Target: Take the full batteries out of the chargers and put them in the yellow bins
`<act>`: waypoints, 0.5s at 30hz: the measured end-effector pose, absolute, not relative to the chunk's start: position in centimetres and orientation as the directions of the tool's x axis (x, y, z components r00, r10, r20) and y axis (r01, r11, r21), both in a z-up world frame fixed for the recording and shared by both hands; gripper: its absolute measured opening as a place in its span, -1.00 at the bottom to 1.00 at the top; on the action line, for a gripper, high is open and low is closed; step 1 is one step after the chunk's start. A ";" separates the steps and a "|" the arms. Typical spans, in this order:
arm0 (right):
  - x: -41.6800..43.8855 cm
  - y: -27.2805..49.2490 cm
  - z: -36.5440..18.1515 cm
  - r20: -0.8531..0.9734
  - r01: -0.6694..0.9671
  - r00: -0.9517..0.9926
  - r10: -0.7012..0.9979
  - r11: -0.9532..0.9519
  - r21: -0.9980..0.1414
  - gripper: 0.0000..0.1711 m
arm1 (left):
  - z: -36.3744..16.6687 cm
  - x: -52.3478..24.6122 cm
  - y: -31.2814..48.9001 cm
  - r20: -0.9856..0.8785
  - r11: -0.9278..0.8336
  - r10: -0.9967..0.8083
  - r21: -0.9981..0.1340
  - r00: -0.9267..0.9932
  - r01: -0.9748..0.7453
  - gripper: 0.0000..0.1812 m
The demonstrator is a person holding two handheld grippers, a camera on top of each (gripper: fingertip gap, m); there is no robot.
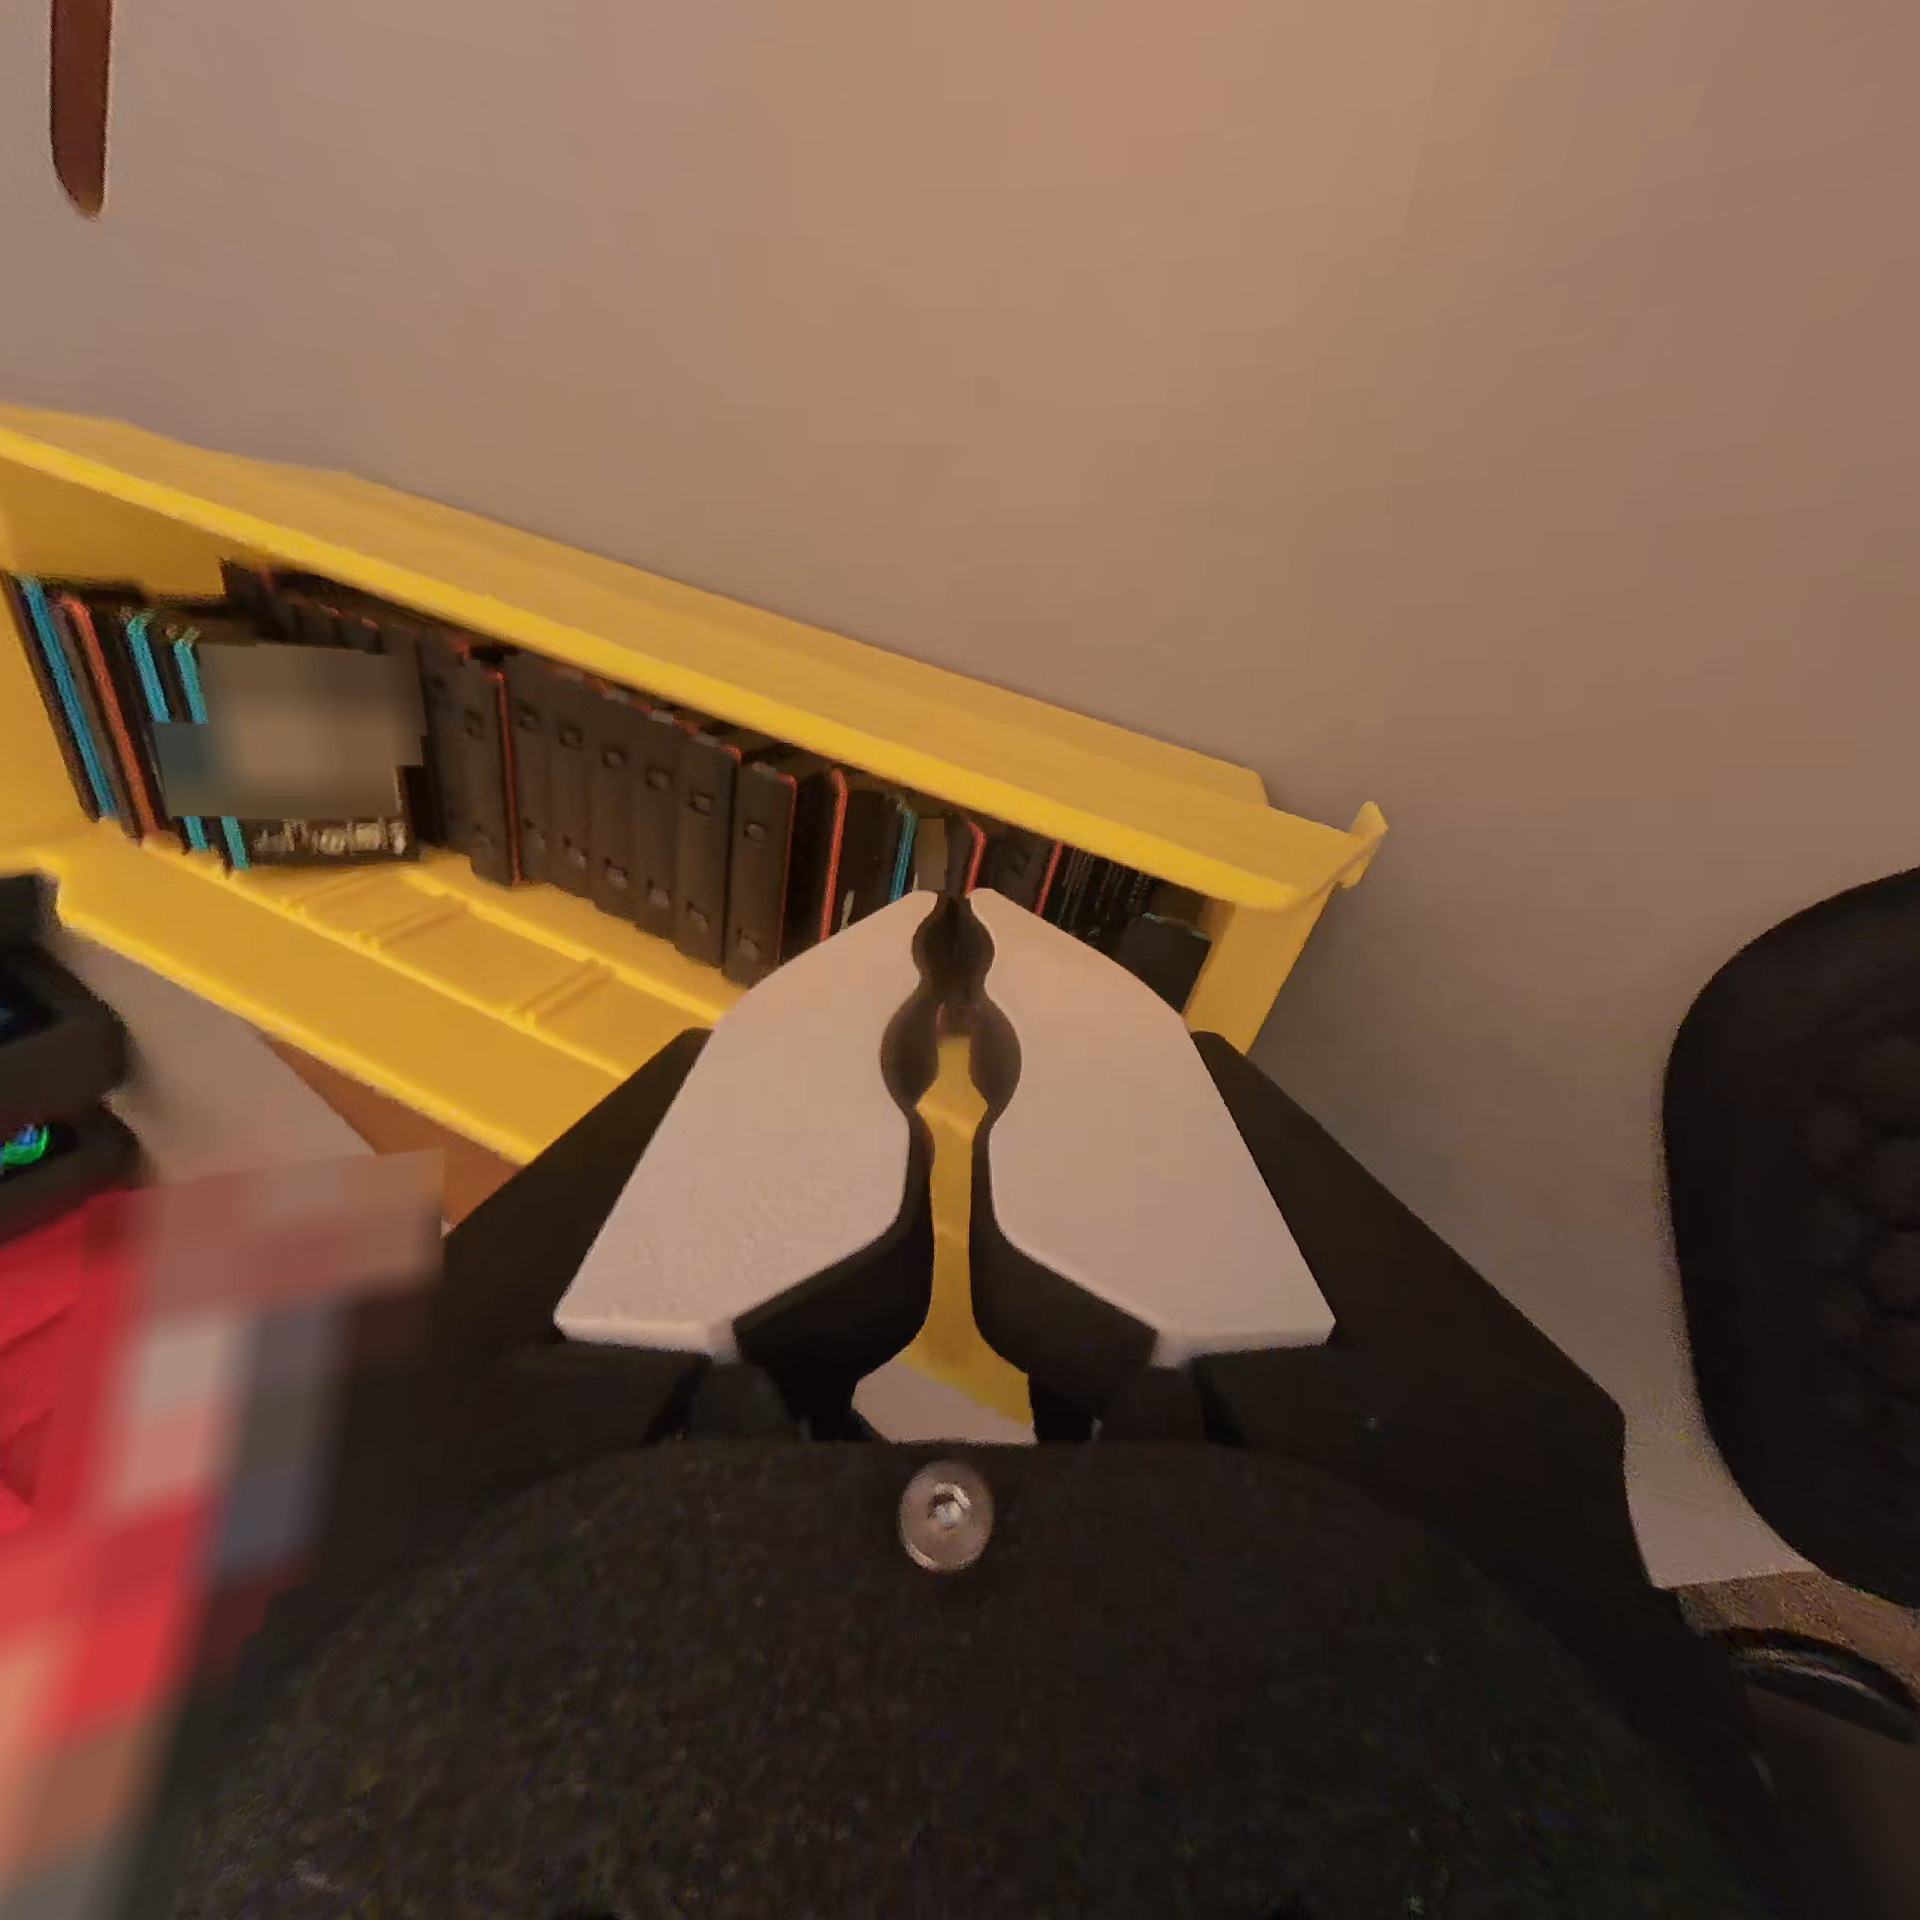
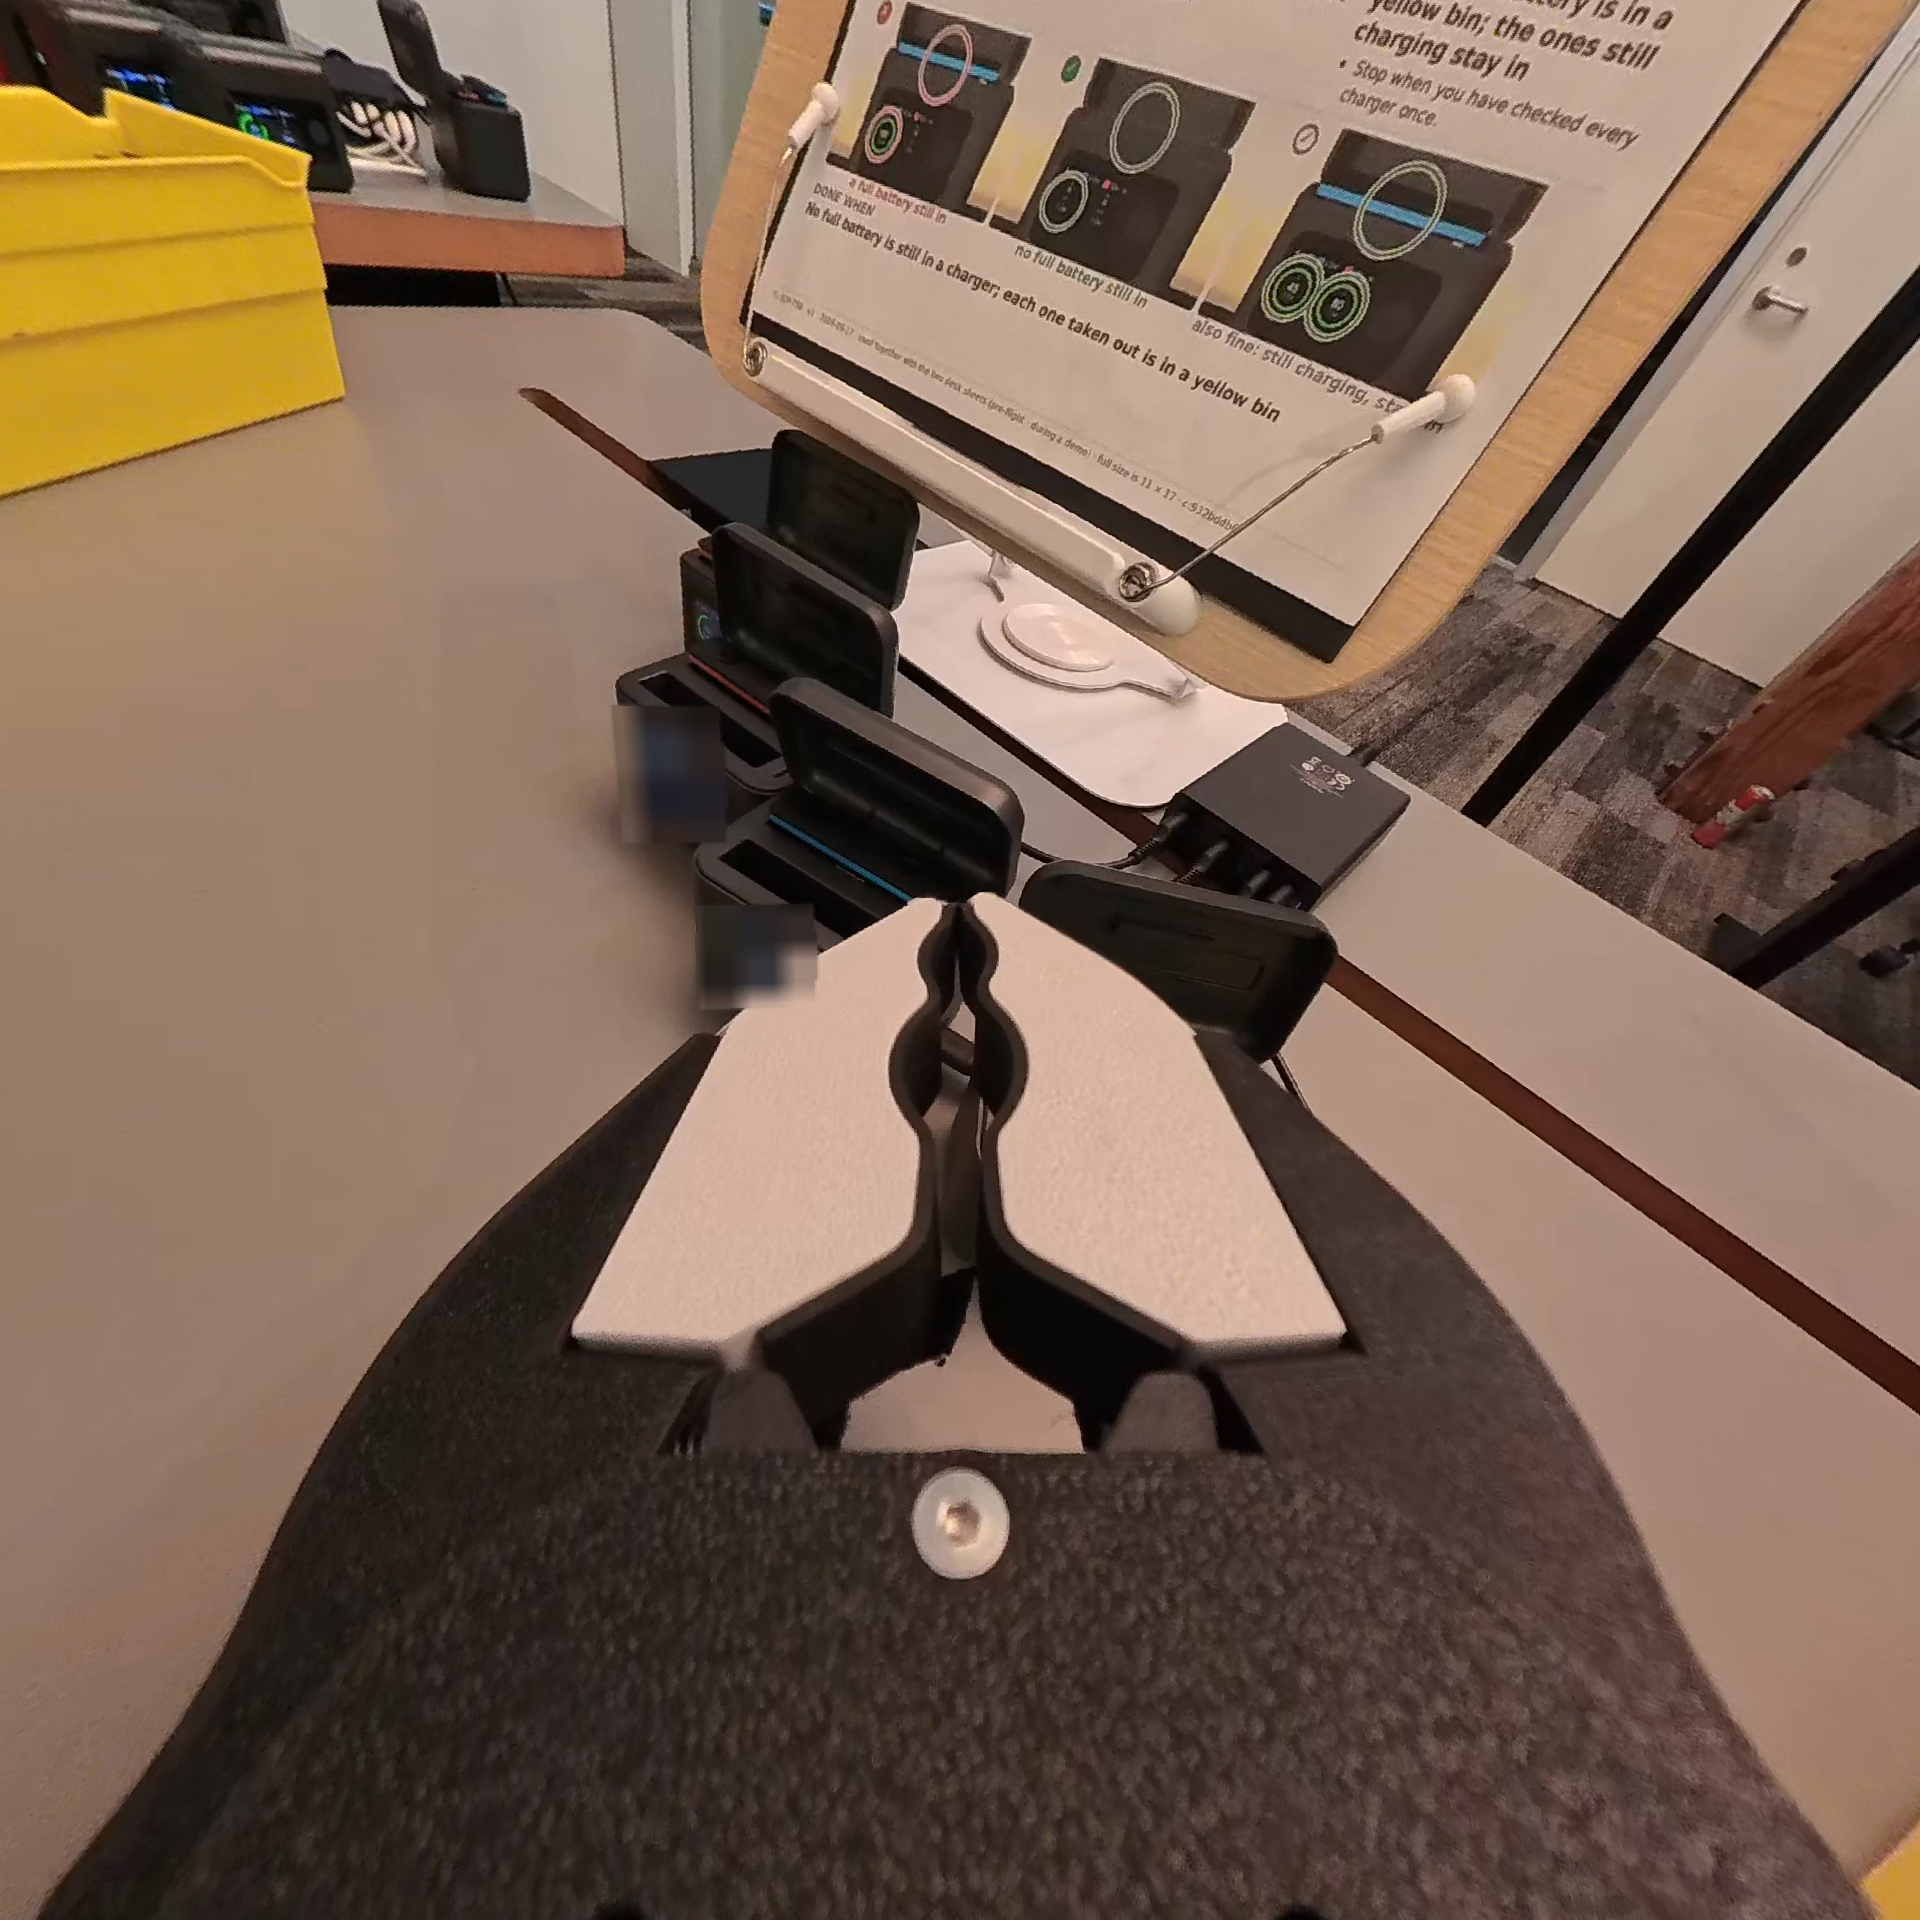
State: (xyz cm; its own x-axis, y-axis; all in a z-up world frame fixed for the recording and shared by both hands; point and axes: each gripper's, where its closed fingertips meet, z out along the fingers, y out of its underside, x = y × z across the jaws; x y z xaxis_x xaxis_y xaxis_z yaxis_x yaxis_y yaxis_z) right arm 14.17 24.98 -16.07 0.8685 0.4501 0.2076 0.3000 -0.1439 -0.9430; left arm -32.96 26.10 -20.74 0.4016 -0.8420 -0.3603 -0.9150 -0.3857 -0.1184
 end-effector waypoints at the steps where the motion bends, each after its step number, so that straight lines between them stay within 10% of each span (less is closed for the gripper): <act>1: 14.2 25.0 -16.1 0.207 0.301 0.868 0.451 -0.145 -0.943 -1.00 | -20.9 -32.5 26.0 -0.337 -0.342 -0.866 -0.136 0.368 -0.930 -1.00; 15: 14.0 25.1 -17.3 0.211 0.322 0.859 0.466 -0.173 -0.931 -1.00 | -23.2 -31.8 25.3 0.097 -0.118 -0.990 -0.113 0.107 -0.987 -0.64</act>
State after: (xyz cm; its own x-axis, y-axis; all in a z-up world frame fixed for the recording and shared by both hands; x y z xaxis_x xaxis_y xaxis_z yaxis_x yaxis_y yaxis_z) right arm 14.02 25.09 -17.26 0.8594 0.4657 0.2111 0.3225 -0.1732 -0.9306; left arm -31.80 25.28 -23.25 0.1068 -0.9896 0.0968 -0.9866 -0.1176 -0.1134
